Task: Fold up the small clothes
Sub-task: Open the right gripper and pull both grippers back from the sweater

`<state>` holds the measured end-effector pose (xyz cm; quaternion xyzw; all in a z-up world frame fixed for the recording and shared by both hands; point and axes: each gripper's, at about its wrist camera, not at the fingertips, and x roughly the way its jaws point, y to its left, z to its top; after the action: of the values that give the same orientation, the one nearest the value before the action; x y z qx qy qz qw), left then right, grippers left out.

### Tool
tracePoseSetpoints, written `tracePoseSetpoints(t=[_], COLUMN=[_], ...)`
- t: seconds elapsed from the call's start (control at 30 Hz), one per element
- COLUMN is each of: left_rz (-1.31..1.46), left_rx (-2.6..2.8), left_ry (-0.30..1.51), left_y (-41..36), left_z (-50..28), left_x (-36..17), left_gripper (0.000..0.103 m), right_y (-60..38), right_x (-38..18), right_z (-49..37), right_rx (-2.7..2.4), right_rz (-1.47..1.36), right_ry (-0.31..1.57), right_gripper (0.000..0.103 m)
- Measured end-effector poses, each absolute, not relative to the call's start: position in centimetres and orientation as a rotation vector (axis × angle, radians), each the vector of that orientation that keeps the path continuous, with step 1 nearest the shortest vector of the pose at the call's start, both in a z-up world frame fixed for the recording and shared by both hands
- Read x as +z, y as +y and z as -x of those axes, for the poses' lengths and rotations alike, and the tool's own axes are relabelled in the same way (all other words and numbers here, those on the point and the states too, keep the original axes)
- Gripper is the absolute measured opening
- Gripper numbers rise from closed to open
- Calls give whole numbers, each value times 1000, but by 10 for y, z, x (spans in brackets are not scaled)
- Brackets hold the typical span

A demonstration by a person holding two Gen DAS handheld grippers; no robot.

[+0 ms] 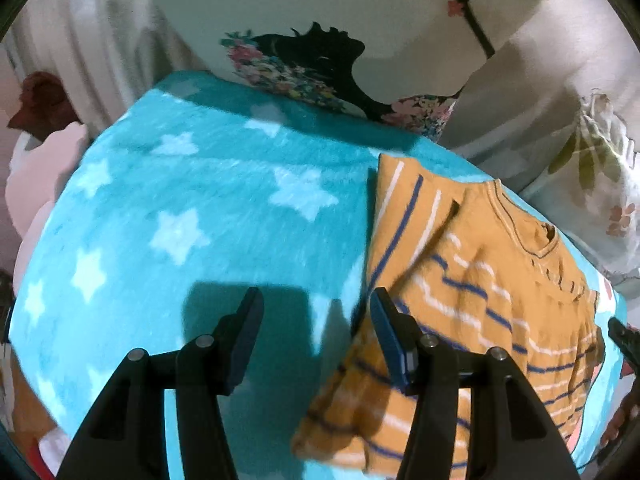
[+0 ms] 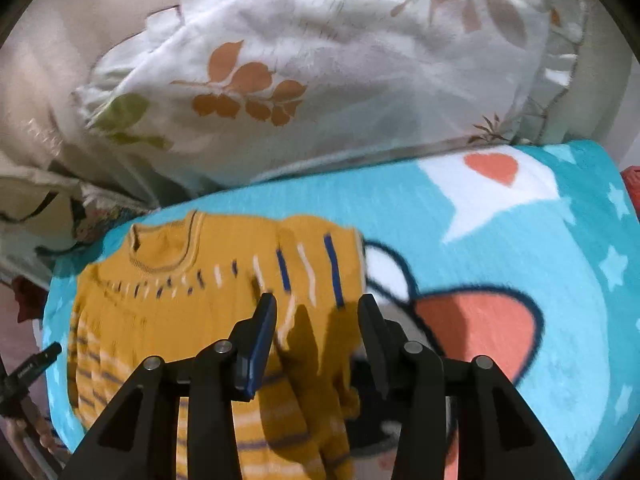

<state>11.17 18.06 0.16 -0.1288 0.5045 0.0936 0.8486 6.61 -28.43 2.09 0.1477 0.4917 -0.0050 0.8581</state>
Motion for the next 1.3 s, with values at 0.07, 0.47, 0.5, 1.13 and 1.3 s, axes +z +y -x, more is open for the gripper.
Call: tracePoseSetpoints(t=[0.07, 0.47, 0.5, 1.13, 1.3], left_rz=[270, 182, 169, -26, -46], left_rx=[216, 207, 199, 82, 77], left_ry=[1053, 1052, 1055, 997, 967], left_y=[169, 89, 81, -25, -33], left_z=[-100, -28, -23, 56, 65], left_x=[4, 4, 3, 17, 24], left_gripper=[54, 67, 67, 76, 78], right_y=[-280, -278, -279, -285, -279], right_x=[22, 8, 7, 6, 11], right_z=[-52, 29, 33, 105, 113], right_rx=[-3, 47, 49, 77, 82], right_rz=[-304, -318, -322, -294, -270], right_ry=[1028, 1037, 1039, 1022, 1003], right_gripper=[47, 51, 52, 57, 60])
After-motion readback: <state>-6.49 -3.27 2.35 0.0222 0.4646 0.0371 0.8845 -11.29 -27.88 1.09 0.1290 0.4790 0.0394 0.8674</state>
